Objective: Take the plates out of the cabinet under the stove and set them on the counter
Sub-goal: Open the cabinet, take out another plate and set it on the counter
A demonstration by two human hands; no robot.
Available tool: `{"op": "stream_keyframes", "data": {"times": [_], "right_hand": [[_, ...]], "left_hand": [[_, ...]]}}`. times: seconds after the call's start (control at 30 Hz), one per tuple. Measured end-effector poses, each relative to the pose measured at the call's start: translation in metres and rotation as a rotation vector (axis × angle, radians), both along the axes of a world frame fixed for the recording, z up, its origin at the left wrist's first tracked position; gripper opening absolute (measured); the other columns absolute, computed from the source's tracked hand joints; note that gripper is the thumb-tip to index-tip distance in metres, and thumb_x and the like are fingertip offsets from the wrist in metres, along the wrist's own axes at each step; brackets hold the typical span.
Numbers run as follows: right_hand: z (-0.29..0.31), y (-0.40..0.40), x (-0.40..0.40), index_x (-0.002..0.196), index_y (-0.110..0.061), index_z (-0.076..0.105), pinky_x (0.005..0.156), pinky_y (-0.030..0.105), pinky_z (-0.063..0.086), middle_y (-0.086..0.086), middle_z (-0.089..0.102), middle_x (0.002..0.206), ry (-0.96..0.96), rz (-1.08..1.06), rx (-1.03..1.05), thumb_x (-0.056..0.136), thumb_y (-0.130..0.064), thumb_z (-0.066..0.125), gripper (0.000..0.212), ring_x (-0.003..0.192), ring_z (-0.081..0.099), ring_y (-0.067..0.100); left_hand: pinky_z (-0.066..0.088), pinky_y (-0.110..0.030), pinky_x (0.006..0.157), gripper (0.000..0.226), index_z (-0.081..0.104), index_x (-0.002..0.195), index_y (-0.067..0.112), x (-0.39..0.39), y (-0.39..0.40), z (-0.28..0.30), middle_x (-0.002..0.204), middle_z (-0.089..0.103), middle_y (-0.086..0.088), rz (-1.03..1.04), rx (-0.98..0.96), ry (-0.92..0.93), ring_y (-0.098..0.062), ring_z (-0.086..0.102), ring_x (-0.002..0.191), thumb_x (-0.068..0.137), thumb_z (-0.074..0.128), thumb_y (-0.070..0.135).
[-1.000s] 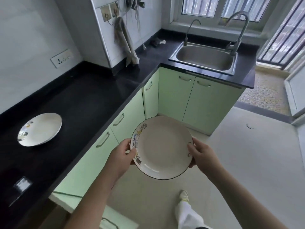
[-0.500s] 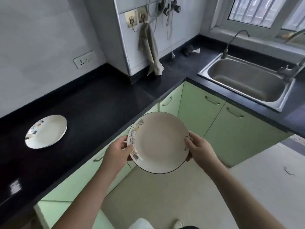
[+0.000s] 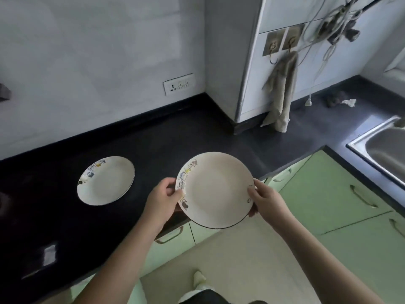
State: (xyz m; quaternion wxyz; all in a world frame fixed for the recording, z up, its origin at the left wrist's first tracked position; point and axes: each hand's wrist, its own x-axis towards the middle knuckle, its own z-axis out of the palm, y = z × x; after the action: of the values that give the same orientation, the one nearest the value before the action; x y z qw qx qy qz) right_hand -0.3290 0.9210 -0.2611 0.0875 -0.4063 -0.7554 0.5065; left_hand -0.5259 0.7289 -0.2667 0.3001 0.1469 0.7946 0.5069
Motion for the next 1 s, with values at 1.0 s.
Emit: {"op": "stream_keyframes", "data": {"times": [1.0], "right_hand": [[-0.098,0.167,-0.257,0.122,-0.03,0.059,0.048,0.018,0.051,-0.012,0.068,0.086,-0.215,0.225,-0.072,0.099,-0.027,0.048,0.026,0.068,0.072,0.013]], "left_hand": [[0.061,-0.04,0.078,0.047,0.05,0.137,0.02,-0.166,0.137,-0.084,0.116,0.063,-0.005,0.46,-0.18,-0.246,-0.021,0.067,0.098,0.093,0.061,0.007]]}}
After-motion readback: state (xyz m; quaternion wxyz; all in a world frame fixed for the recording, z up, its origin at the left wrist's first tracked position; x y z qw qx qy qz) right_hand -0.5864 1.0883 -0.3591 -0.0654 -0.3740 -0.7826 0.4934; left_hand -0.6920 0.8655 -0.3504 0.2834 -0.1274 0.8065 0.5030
